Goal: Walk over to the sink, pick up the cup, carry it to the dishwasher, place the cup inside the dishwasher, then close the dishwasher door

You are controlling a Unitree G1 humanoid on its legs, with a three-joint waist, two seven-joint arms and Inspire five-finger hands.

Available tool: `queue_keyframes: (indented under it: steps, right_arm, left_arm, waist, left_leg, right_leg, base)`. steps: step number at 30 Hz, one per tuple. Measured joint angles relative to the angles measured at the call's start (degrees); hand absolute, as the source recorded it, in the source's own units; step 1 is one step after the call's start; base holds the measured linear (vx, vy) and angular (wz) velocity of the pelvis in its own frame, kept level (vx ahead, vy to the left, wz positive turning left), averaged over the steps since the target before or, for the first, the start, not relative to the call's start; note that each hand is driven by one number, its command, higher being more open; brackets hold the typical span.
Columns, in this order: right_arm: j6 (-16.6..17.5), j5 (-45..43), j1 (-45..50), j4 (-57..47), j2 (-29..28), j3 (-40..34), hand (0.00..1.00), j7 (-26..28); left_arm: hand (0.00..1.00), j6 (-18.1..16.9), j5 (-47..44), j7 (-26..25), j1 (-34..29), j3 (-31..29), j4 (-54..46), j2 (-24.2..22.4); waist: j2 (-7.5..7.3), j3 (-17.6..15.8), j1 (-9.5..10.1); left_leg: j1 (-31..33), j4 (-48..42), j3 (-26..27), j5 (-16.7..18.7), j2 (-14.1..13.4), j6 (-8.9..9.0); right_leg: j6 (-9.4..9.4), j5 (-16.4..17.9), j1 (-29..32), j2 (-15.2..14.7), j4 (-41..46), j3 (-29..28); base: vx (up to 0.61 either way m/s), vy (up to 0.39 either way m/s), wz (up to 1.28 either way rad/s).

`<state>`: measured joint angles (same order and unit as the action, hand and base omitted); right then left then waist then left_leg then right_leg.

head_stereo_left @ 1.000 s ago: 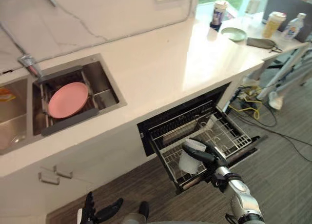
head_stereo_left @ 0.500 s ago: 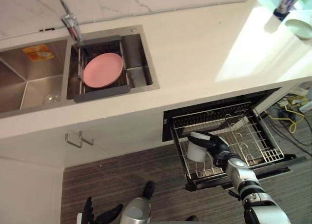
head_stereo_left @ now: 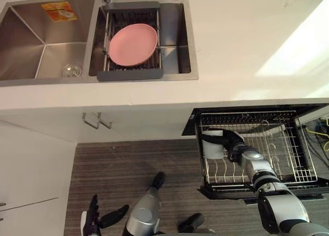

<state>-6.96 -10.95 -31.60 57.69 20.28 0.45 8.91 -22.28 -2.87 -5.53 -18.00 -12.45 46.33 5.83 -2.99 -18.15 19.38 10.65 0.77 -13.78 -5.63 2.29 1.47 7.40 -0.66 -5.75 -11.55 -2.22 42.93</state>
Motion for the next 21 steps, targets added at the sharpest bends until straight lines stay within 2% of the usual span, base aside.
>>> queue_keyframes:
  steps: [10,17,21]
  right_arm:
    - [-3.9,2.4,-1.2,0.0,-0.4,-0.2,0.00,-3.9]
    - [-5.4,4.4,-1.2,0.0,-2.0,-0.3,0.00,-5.8]
    - [-5.4,4.5,-1.3,0.0,-4.5,-2.4,0.00,-7.3]
  left_arm:
    - [1.00,2.0,-0.5,1.0,1.0,0.6,-2.5,-0.1]
    - [1.00,2.6,-0.7,1.2,1.0,2.1,-3.3,0.4]
    - [1.00,2.9,-1.7,1.8,1.1,2.9,-3.2,0.7]
  waist:
    - [-0.58,-0.1,1.51]
    - [-1.90,1.0,1.75]
    - [-2.05,1.1,1.76]
  left_leg:
    - [-0.1,1.7,0.3,-0.7,-1.1,0.33]
    - [-0.4,2.1,0.3,-1.0,-1.4,0.57]
    - [-1.9,3.2,0.8,-1.8,-1.7,0.97]
  right_leg:
    - [-0.49,0.3,0.9,0.2,1.4,-0.4]
    - [-0.50,0.3,0.9,0.4,1.5,-0.9]
    - [-0.58,0.2,0.5,0.4,1.4,-1.7]
  base:
    - [0.00,0.004,0.00]
    - [0.00,0.003,-0.01]
    - [-0.05,0.019,-0.08]
